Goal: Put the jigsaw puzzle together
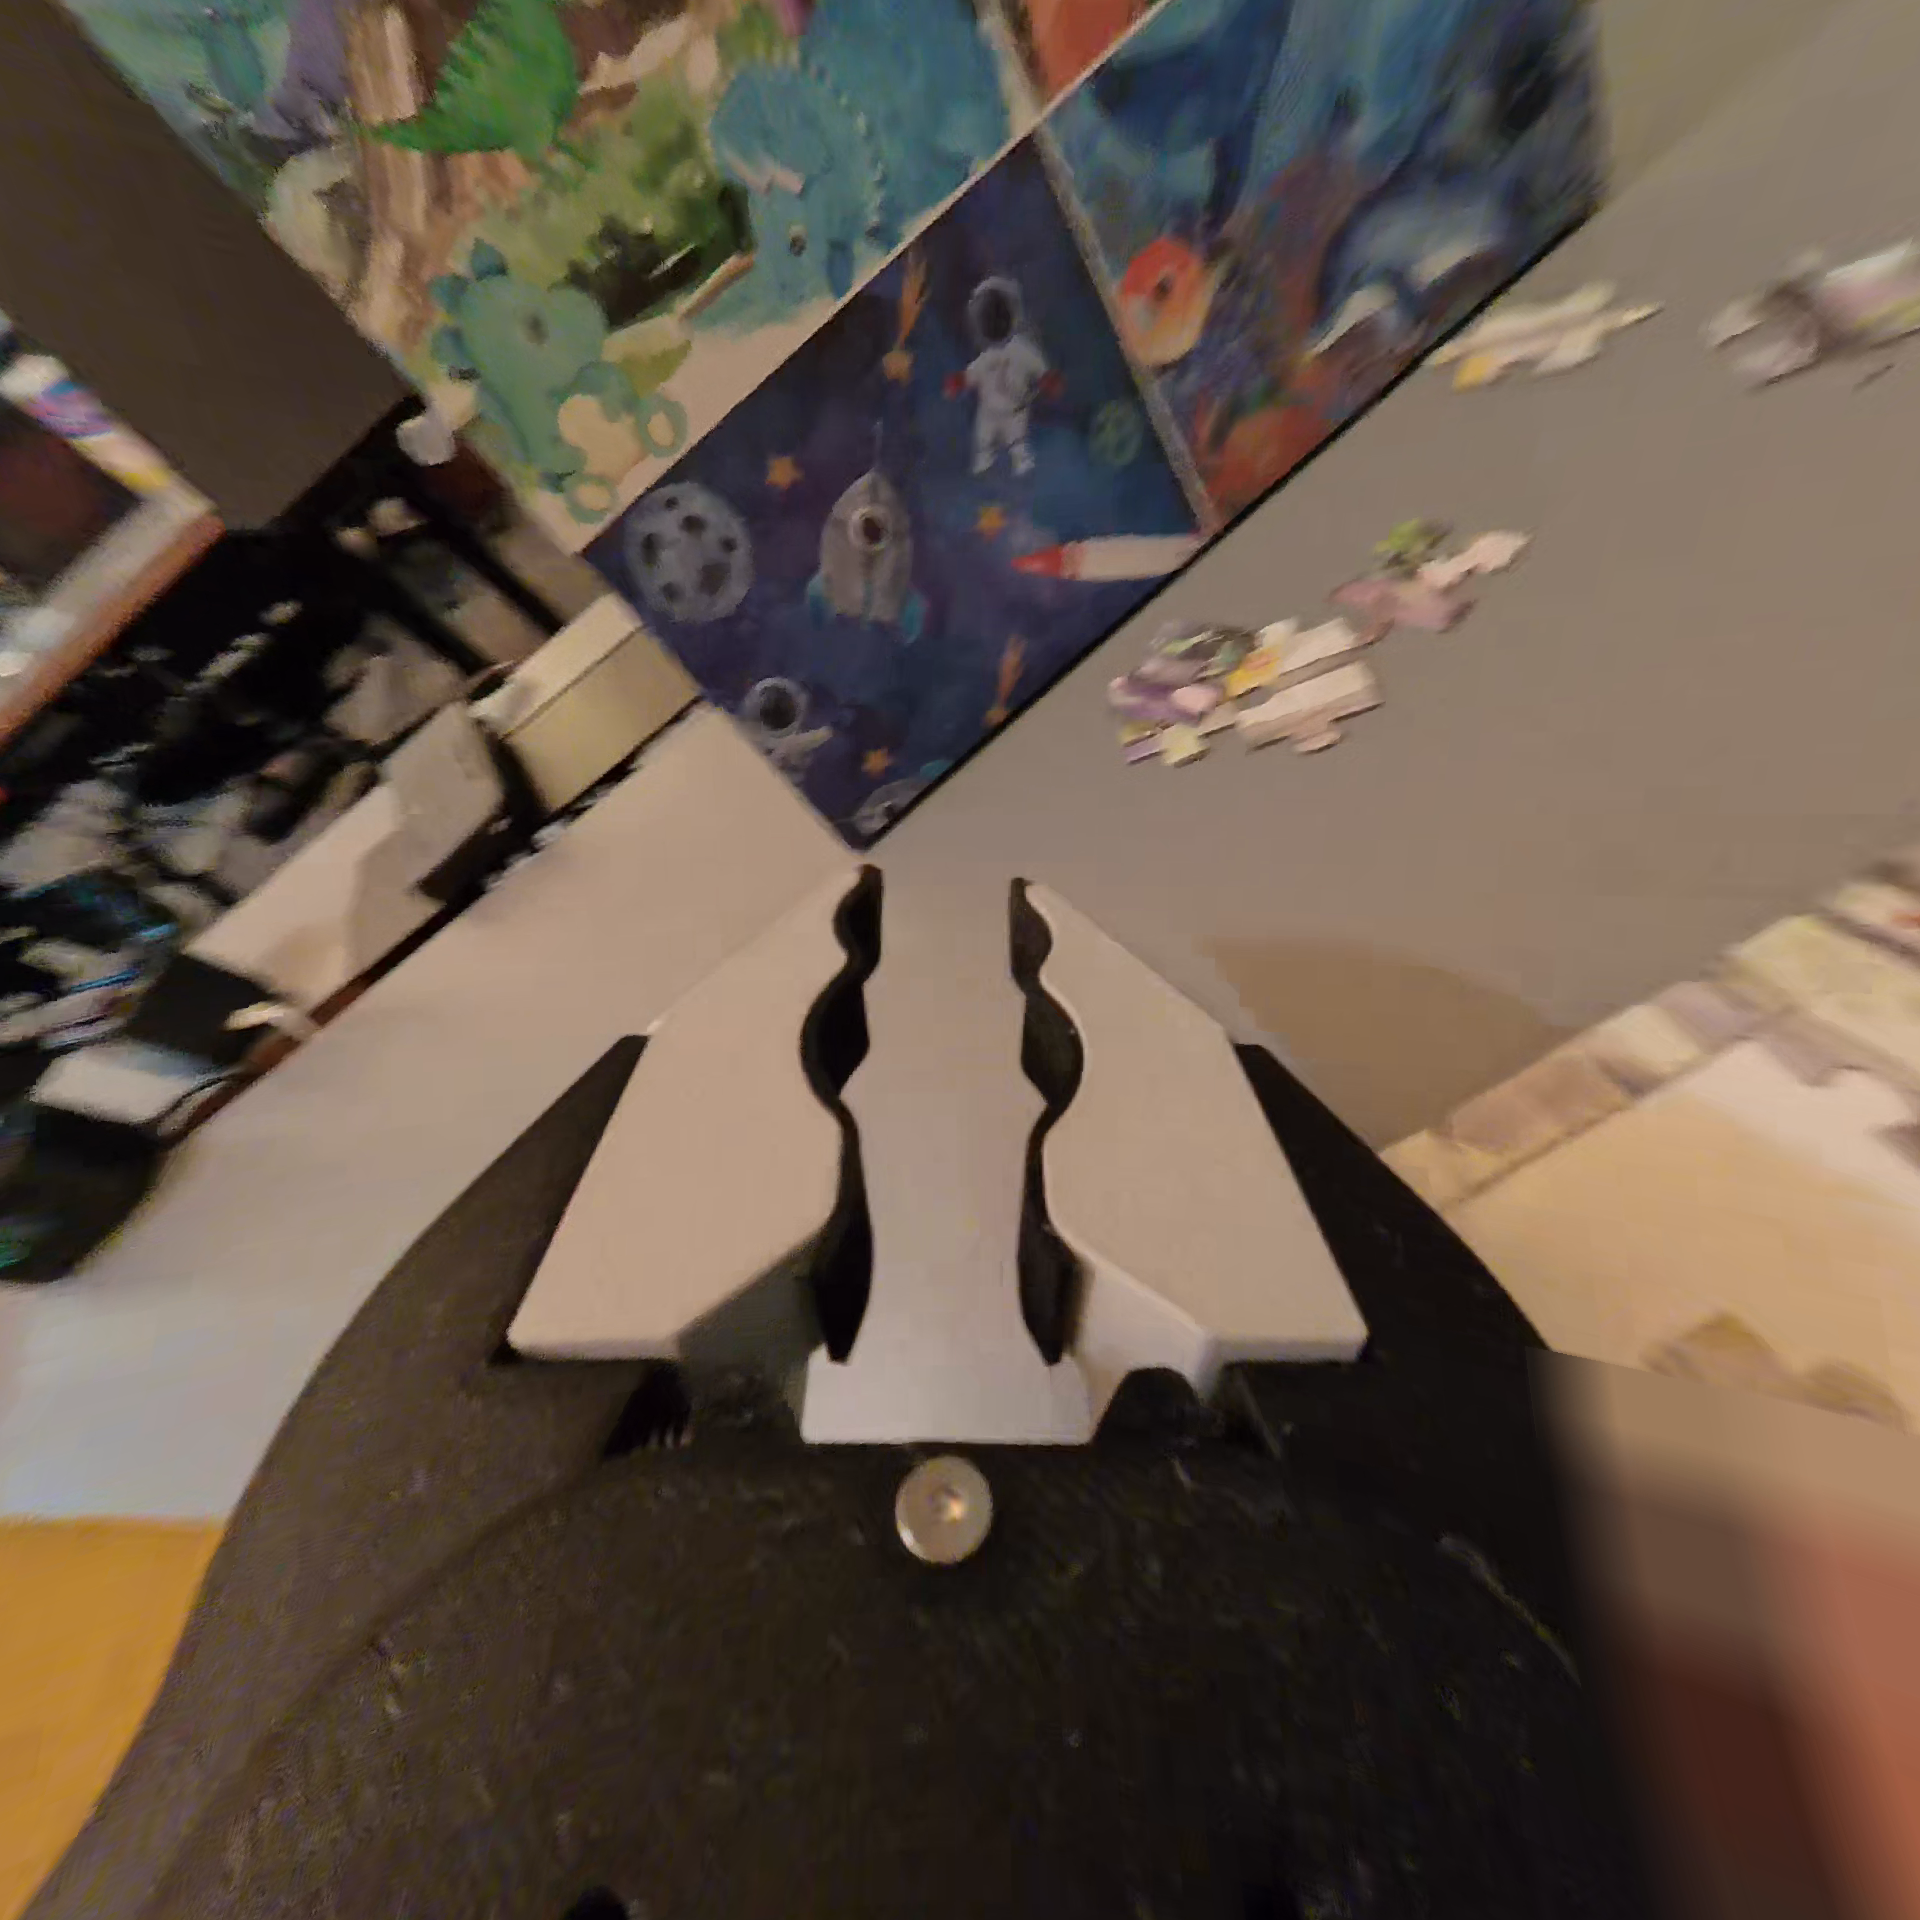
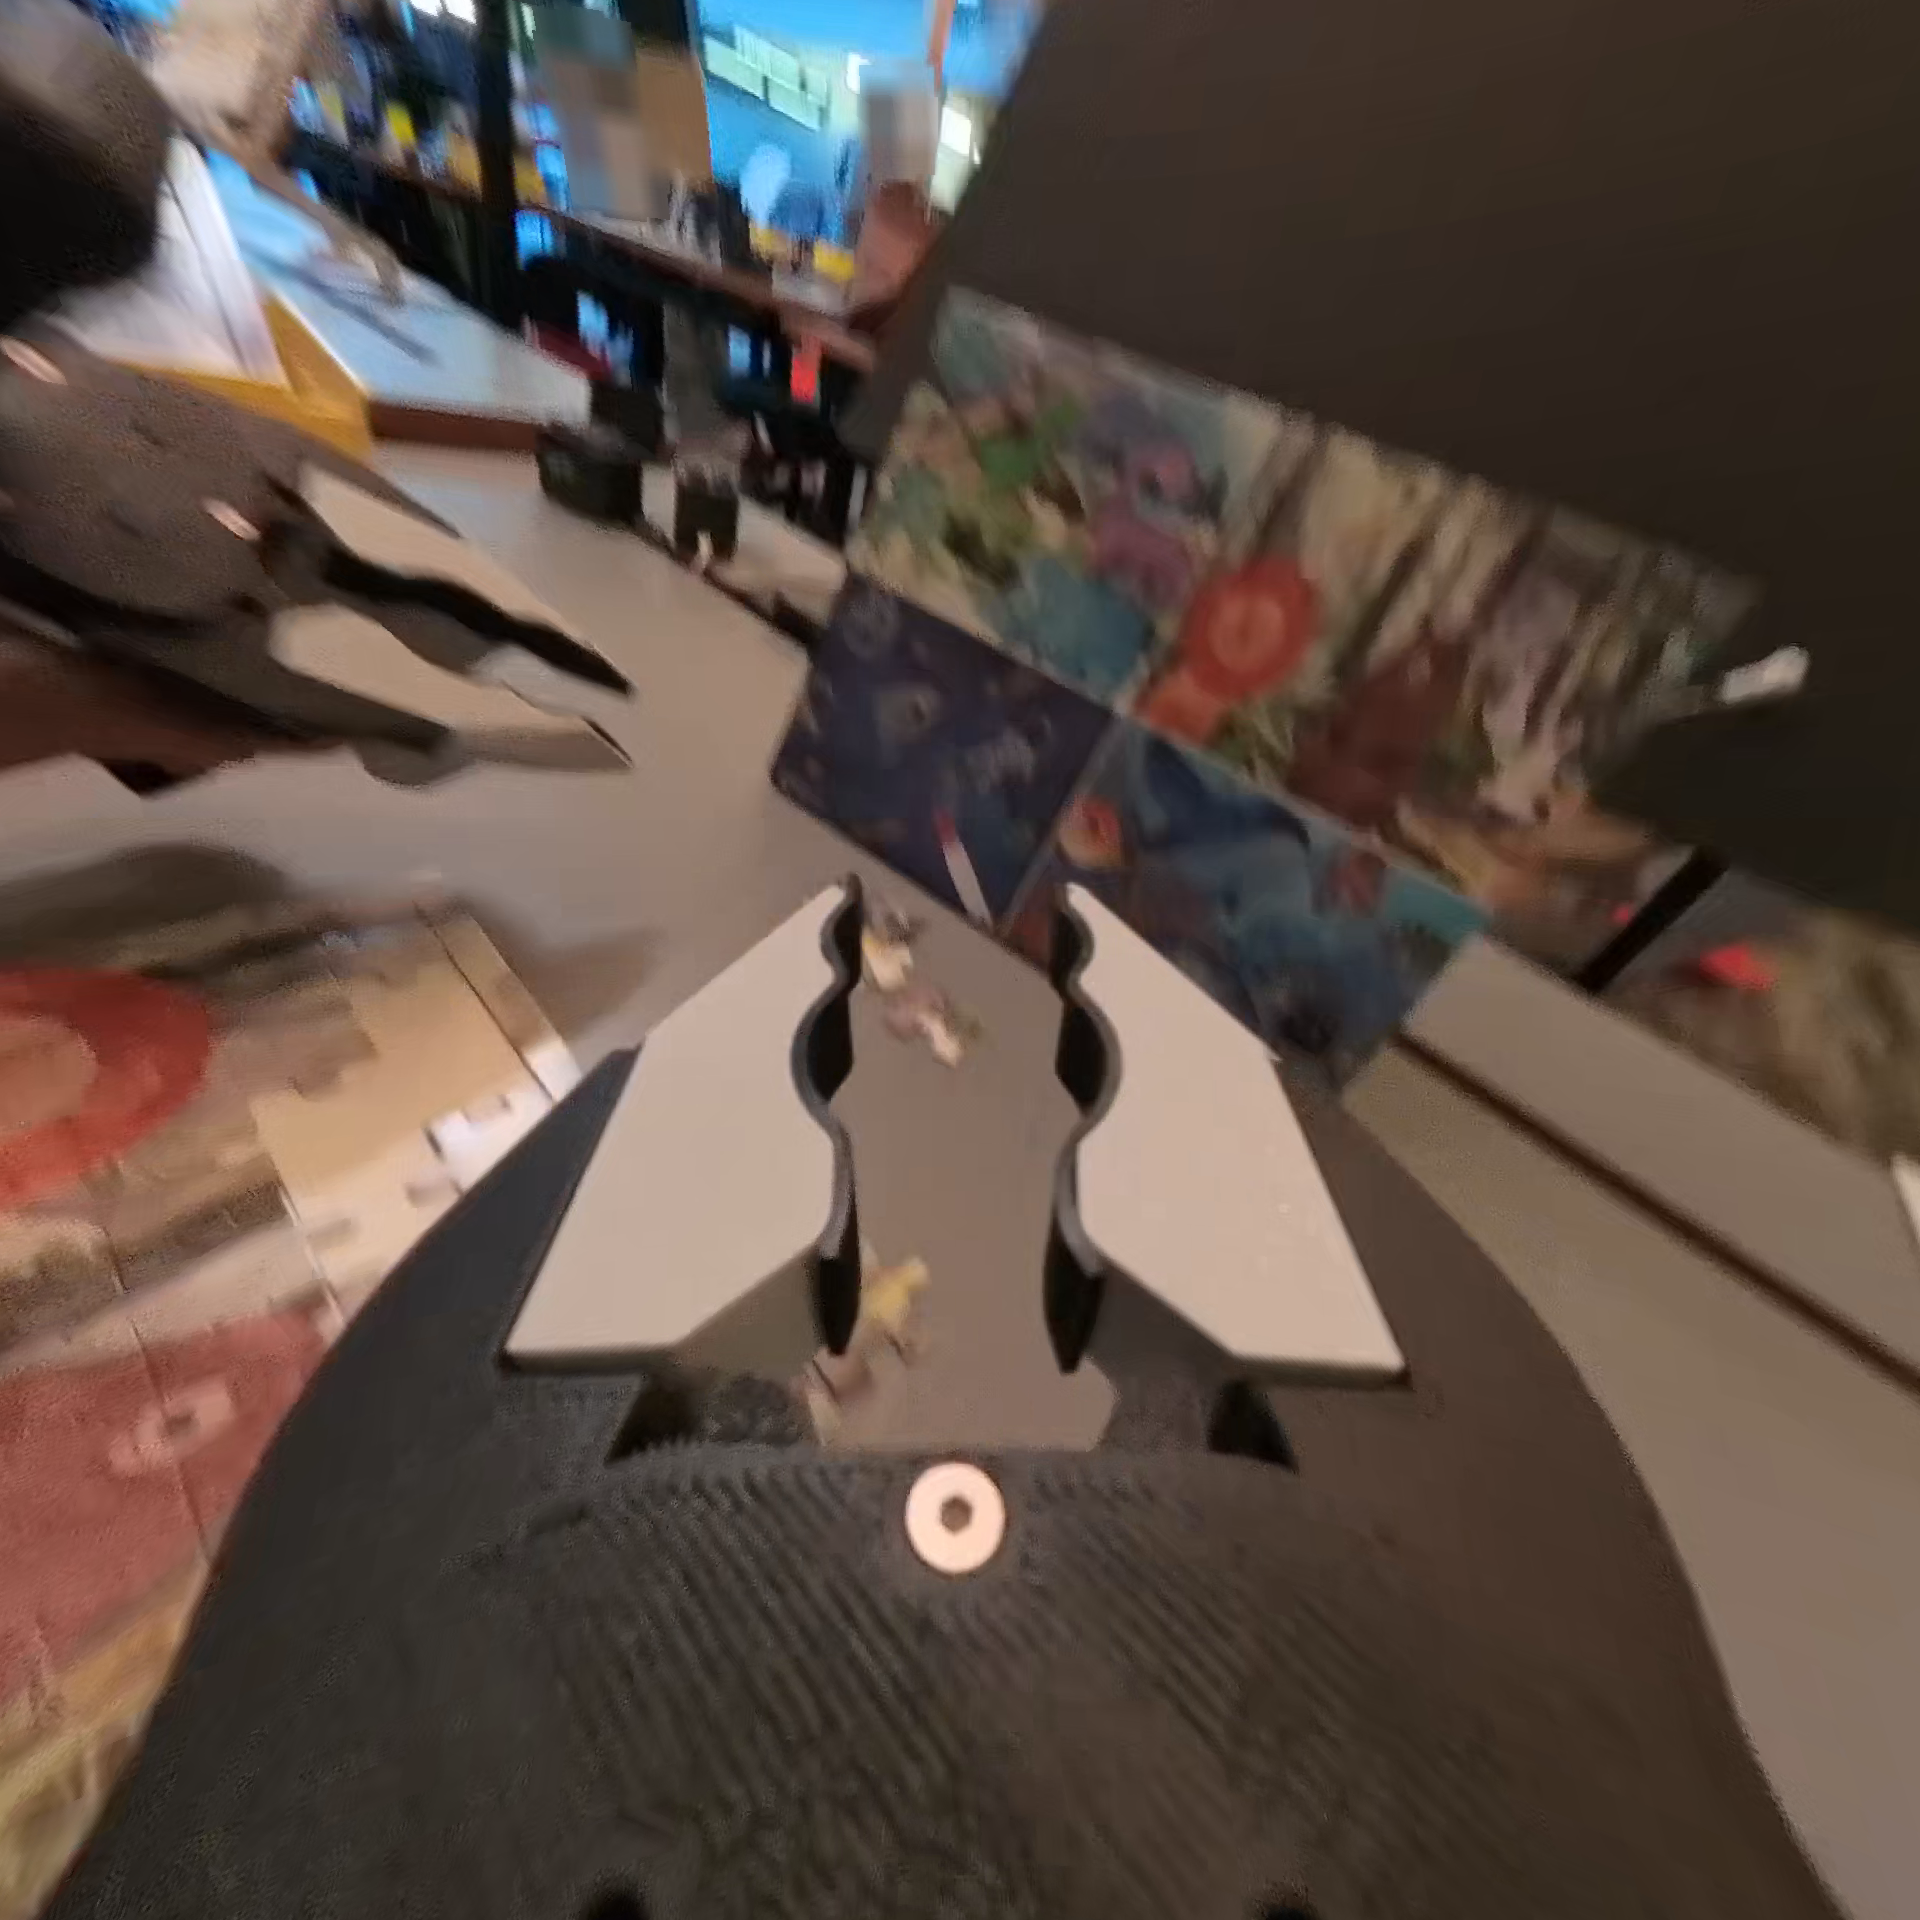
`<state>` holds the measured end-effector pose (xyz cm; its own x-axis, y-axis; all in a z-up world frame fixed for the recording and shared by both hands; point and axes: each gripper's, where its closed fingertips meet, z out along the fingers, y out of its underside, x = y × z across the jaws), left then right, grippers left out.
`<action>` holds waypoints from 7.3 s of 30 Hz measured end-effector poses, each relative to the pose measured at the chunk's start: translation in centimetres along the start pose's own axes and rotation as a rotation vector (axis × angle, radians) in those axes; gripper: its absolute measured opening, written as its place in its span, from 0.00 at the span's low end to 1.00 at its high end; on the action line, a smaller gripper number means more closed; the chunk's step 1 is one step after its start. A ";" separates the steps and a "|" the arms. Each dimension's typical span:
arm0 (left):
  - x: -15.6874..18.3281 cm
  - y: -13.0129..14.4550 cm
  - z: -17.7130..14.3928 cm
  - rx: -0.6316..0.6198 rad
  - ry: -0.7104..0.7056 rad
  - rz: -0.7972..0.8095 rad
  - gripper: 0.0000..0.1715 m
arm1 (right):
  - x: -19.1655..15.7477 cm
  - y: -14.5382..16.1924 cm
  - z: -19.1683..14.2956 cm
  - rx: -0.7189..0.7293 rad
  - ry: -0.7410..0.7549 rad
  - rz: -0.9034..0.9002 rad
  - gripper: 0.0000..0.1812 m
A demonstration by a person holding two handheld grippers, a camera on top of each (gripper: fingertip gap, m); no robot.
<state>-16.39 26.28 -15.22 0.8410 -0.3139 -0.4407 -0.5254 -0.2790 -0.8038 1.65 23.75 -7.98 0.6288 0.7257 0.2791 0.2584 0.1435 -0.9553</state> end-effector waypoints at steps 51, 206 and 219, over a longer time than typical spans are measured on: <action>2.5 -4.0 -2.9 0.323 0.389 -0.327 0.22 | 3.1 7.8 -2.0 -0.234 -0.123 0.283 0.21; 1.6 -3.2 -3.0 0.359 0.385 -0.421 0.32 | 5.8 8.8 -2.7 -0.296 0.110 0.059 0.20; -1.3 -2.0 -4.3 0.403 0.300 -0.498 0.32 | 7.1 9.6 -3.2 -0.274 0.146 0.141 0.21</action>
<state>-17.01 23.31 -11.33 0.8666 -0.4888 0.1002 0.0497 -0.1152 -0.9921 10.99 28.11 -14.81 0.7656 0.6187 0.1765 0.3367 -0.1515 -0.9294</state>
